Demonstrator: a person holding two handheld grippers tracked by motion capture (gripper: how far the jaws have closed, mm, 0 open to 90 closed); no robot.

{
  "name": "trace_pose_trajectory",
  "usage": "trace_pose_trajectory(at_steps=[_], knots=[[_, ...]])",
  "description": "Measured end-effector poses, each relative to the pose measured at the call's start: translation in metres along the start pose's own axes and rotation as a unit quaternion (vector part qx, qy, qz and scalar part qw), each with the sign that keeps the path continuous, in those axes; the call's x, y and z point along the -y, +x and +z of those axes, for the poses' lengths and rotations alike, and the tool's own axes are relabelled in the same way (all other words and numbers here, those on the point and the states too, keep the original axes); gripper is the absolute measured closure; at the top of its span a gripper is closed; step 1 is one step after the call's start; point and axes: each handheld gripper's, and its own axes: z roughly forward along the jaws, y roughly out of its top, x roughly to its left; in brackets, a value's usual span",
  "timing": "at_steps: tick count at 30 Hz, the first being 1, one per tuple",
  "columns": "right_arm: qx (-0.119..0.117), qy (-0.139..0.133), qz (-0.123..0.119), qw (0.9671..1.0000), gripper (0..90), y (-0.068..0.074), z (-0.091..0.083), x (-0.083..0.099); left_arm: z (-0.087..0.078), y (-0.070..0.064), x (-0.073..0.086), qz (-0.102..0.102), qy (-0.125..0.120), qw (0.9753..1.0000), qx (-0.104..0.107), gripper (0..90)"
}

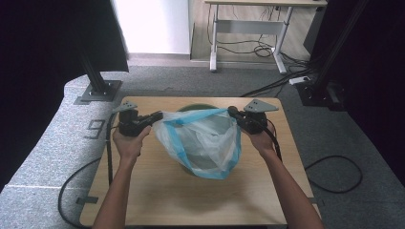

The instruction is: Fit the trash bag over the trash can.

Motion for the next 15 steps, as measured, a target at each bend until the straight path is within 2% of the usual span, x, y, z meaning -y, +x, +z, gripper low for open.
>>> trace_pose_trajectory(at_steps=[1,2,4,7,11,15], knots=[[-0.005,-0.005,0.013,0.9999,88.7,0.000,0.000,0.000,0.001,0.001,-0.001,0.006,0.004,1.0000,-0.003,89.7],[-0.003,-0.008,0.013,0.9999,88.7,0.001,0.000,-0.001,0.001,0.002,-0.001,0.007,0.005,1.0000,-0.004,89.7],[0.006,-0.007,-0.001,1.0000,88.7,0.002,0.001,-0.002,0.004,0.004,-0.001,0.006,0.005,1.0000,-0.003,89.7],[0.015,-0.001,-0.002,0.9999,88.7,0.001,0.004,0.000,0.009,0.005,0.000,0.005,0.006,1.0000,-0.005,89.7],[0.024,0.011,0.014,0.9996,88.7,-0.003,0.011,0.007,0.020,0.012,0.001,0.008,0.014,0.9999,-0.003,89.7],[0.025,0.020,0.020,0.9993,88.6,-0.002,0.015,0.015,0.027,0.020,0.005,-0.003,0.018,0.9998,0.003,89.7]])
